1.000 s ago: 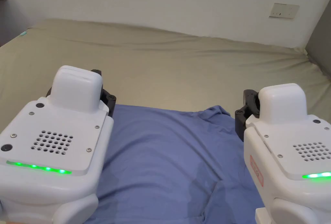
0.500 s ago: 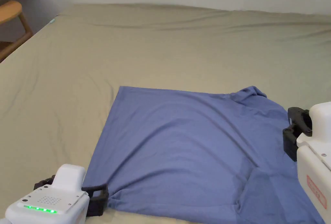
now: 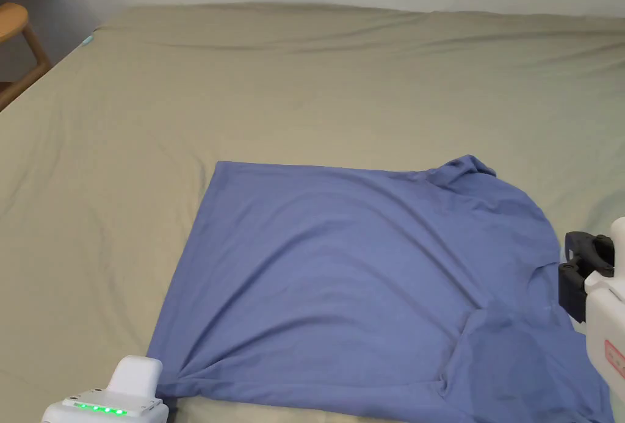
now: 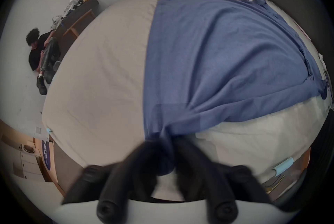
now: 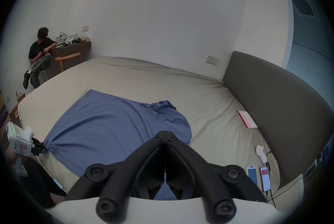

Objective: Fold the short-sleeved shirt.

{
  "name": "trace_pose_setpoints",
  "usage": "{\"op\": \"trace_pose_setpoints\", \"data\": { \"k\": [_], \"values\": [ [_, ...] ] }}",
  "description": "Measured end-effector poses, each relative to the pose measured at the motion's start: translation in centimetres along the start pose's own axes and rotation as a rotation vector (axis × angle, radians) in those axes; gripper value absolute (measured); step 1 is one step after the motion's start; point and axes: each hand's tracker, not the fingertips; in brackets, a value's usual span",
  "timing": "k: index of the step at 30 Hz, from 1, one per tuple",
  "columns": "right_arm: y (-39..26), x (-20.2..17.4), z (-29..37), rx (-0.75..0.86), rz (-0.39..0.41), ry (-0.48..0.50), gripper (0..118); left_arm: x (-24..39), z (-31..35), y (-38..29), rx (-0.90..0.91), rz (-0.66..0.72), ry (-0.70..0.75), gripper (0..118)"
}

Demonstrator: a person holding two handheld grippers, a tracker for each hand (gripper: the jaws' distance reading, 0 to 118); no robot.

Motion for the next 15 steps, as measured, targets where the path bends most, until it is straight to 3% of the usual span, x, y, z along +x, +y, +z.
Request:
{"op": "trace_pose_setpoints", "data": {
  "k": [1, 7, 10, 11, 14, 15],
  "values": [
    [-0.1, 0.2, 0.0, -0.004, -0.002, -0.003, 2, 0.1, 0.0, -0.1, 0.005, 0.004, -0.008, 3],
    [-2.2, 3.0, -0.7, -0.082, -0.048, -0.037, 2, -1.2, 2.5, 1.4, 0.095, 0.083, -0.044, 2],
    [-5.1, 5.0, -1.9, -0.221, -0.109, -0.051, 5, -2.0, 4.2, 2.2, 0.151, 0.127, -0.056, 2],
    [-6.5, 5.7, -2.5, -0.294, -0.119, -0.039, 11, -2.2, 4.6, 2.4, 0.161, 0.142, -0.066, 2],
    [-11.6, 6.7, -4.1, -0.493, -0.109, 0.001, 92, -2.4, 5.0, 2.8, 0.171, 0.155, -0.065, 2],
    [-13.4, 6.7, -4.4, -0.560, -0.093, 0.021, 98, -2.4, 5.1, 2.8, 0.169, 0.161, -0.059, 2]
  ]
}}
